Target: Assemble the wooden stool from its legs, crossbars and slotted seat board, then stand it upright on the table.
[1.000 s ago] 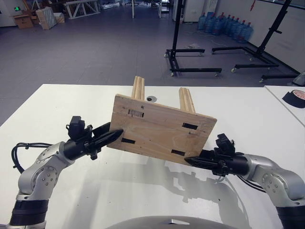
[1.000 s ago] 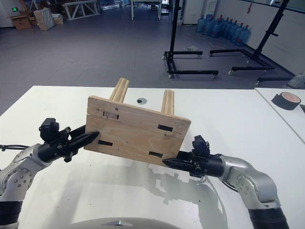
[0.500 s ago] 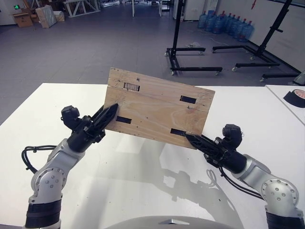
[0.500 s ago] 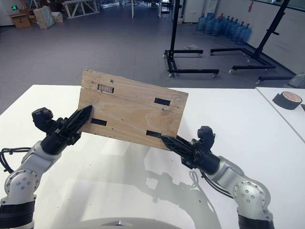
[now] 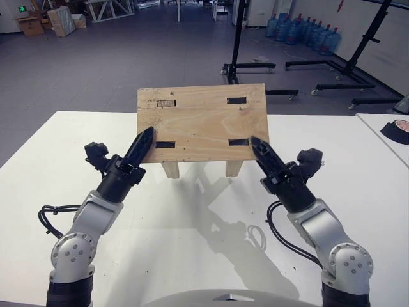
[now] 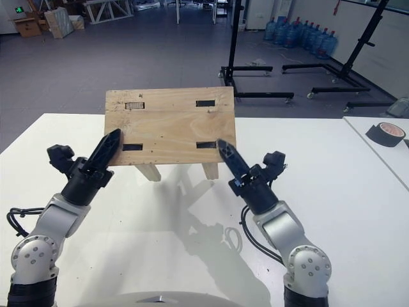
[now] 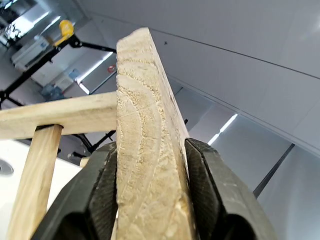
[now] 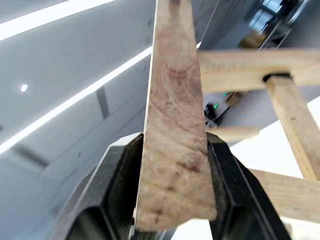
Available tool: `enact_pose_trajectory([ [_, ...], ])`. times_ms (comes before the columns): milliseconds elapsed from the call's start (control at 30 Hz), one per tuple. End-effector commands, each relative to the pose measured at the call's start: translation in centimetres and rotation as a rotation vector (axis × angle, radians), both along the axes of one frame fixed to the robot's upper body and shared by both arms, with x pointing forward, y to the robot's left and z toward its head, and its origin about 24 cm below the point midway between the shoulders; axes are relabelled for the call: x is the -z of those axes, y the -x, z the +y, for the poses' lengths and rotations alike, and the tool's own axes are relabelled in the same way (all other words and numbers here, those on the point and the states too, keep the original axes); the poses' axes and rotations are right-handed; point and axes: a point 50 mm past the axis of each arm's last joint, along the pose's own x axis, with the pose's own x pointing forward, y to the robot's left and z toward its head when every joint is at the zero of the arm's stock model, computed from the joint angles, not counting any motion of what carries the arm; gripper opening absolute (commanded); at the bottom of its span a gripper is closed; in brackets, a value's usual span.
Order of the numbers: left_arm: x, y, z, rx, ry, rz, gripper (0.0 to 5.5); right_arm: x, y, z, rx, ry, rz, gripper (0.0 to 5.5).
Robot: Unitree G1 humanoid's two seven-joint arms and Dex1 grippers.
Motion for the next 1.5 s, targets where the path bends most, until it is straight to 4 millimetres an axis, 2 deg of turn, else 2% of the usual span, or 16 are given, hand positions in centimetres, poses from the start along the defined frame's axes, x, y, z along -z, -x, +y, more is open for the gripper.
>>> enact_pose_trajectory([
  [33, -2.0, 0.7, -3.8, 0.157, -0.066, 0.023, 1.77, -1.9, -0.7, 2.8, -0.017, 0.063, 0.074, 1.62],
  [167, -3.9, -1.7, -3.7, -0.010, -0.018, 0.186, 1.77, -1.1, -1.6, 2.4, 0.089, 0.090, 0.276, 1.63],
  [300, -4.9, -3.6, -3.9, -0.150, -0.038, 0.332, 1.77, -0.2, -1.3, 2.0, 0.163, 0.104, 0.417, 1.65],
  [433, -3.8, -4.8, -3.6, -0.318, -0.171, 0.547, 1.77, -0.5, -1.2, 1.6, 0.215, 0.131, 0.505, 1.66],
  [567, -2.5, -5.1, -3.5, -0.371, -0.288, 0.623, 1.77, -0.3, -3.4, 0.5, 0.333, 0.171, 0.606, 1.68],
  [700, -1.3, -5.3, -2.8, -0.403, -0.288, 0.680, 1.77, 0.8, -4.3, -0.2, 0.379, 0.244, 0.649, 1.71],
  [733, -1.1, -5.3, -2.6, -0.413, -0.293, 0.680, 2.18, 1.0, -4.4, -0.3, 0.385, 0.272, 0.653, 1.71],
  [800, -0.1, -5.4, -2.1, -0.431, -0.326, 0.704, 2.55, 1.8, -4.4, -0.6, 0.410, 0.325, 0.677, 1.74],
  [833, 0.2, -5.4, -1.7, -0.452, -0.364, 0.704, 2.73, 2.1, -4.4, -0.9, 0.425, 0.333, 0.689, 2.15],
  [1033, -1.0, -5.0, 1.2, -0.665, -0.554, 0.536, 3.76, 1.9, -5.0, -2.2, 0.504, 0.446, 0.612, 3.49],
  [1133, -2.0, -4.9, 2.6, -0.765, -0.652, 0.423, 3.80, 1.6, -5.0, -2.8, 0.552, 0.539, 0.540, 4.16],
  [1300, -3.6, -5.3, 2.8, -0.801, -0.812, 0.199, 3.80, -0.3, -5.2, -2.3, 0.592, 0.689, 0.290, 4.16],
  [1400, -3.8, -5.6, 2.7, -0.801, -0.845, 0.138, 3.80, -2.1, -5.4, -1.5, 0.599, 0.728, 0.136, 4.16],
  [1500, -3.6, -5.8, 3.0, -0.817, -0.891, 0.098, 3.80, -4.2, -5.7, -1.5, 0.640, 0.776, -0.015, 4.16],
])
